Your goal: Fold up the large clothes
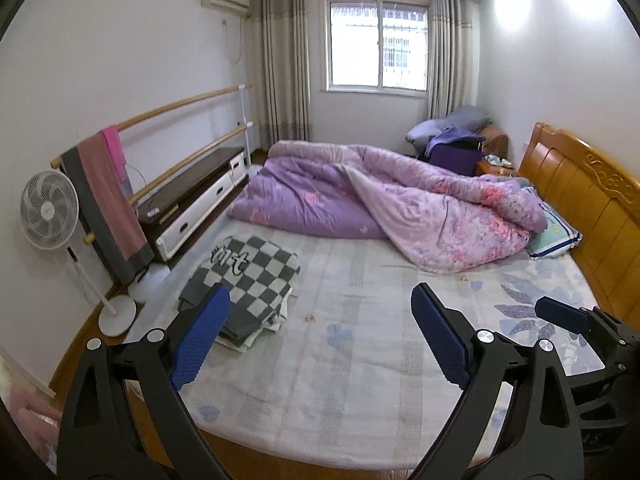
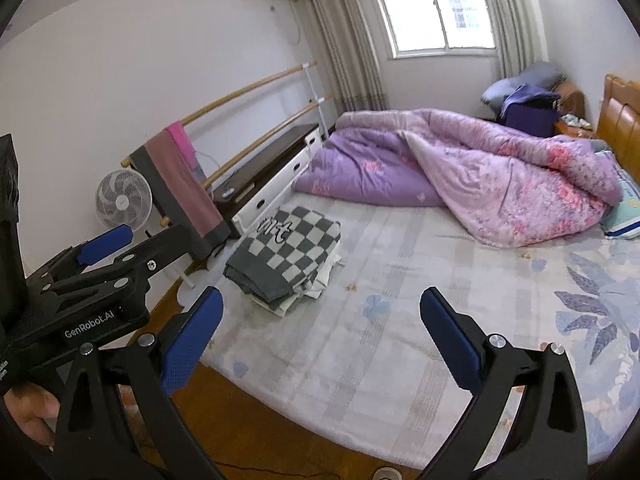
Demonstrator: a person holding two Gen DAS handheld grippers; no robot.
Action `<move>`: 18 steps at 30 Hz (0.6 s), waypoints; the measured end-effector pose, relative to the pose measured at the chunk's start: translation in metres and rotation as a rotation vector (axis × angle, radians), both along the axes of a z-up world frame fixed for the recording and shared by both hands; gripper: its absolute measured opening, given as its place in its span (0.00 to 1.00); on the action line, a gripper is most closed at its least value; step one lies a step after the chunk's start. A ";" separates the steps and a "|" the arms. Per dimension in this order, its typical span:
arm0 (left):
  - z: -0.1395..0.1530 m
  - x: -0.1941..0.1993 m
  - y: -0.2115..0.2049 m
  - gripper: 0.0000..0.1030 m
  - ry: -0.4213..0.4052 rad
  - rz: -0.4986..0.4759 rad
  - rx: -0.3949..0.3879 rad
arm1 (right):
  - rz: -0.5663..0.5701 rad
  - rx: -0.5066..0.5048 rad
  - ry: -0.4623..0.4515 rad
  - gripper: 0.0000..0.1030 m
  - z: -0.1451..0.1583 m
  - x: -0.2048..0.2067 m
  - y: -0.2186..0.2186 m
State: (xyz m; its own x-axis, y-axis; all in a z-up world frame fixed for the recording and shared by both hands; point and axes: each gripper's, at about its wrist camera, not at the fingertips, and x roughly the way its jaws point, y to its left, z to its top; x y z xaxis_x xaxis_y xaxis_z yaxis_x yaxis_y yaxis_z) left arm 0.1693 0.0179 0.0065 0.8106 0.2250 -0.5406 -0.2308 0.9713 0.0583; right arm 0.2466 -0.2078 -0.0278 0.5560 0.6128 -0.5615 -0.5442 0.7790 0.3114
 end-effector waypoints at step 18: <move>0.073 -0.114 0.018 0.93 -0.158 -0.075 0.038 | -0.091 0.014 -0.179 0.93 0.075 -0.117 0.003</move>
State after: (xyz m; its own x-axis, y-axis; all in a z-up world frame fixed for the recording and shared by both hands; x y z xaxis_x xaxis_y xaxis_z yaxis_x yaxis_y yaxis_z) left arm 0.0552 0.0355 0.0796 0.9000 0.1785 -0.3976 -0.1670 0.9839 0.0636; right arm 0.1298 -0.2045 0.0470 0.6996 0.5629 -0.4401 -0.5197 0.8236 0.2272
